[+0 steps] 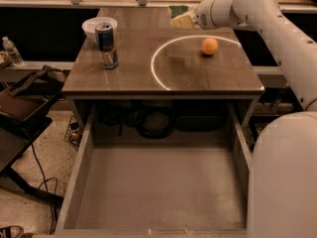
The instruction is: Place sponge into top drawer
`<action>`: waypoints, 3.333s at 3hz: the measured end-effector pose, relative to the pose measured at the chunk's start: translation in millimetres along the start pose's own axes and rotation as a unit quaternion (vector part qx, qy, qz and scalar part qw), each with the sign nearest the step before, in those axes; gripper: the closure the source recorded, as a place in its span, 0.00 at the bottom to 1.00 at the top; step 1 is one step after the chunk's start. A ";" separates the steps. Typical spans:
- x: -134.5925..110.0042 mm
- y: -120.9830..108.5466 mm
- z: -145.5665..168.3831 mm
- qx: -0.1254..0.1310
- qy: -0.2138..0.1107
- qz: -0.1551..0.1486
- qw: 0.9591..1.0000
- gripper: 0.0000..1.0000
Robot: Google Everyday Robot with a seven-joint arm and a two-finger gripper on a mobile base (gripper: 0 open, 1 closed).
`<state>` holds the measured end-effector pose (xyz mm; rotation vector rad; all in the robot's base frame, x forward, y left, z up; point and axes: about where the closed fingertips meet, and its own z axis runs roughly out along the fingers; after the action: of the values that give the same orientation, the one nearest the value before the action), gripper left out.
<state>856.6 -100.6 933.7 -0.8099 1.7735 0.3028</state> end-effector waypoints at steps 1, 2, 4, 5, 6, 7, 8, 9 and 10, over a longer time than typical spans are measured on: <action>9.3 -10.3 -87.4 -0.007 -0.007 -0.022 1.000 1.00; 41.4 -6.0 -139.3 -0.017 0.014 -0.030 0.999 1.00; 100.6 59.2 -249.9 -0.061 0.026 -0.063 0.996 1.00; 148.6 106.8 -321.6 -0.083 0.013 -0.045 0.995 1.00; 185.3 133.4 -368.0 -0.078 -0.009 -0.020 0.997 1.00; 186.1 137.9 -364.8 -0.081 -0.007 -0.024 0.996 1.00; 196.8 166.8 -351.8 -0.094 0.010 -0.048 0.994 1.00; 206.2 222.1 -338.0 -0.118 0.028 -0.091 0.988 1.00; 239.3 304.1 -296.0 -0.171 0.088 -0.162 0.968 1.00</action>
Offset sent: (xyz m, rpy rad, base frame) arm -0.1674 -0.1556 0.0019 -0.1069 0.0296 0.0530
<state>401.0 -135.4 764.5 -1.3924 1.7379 0.3302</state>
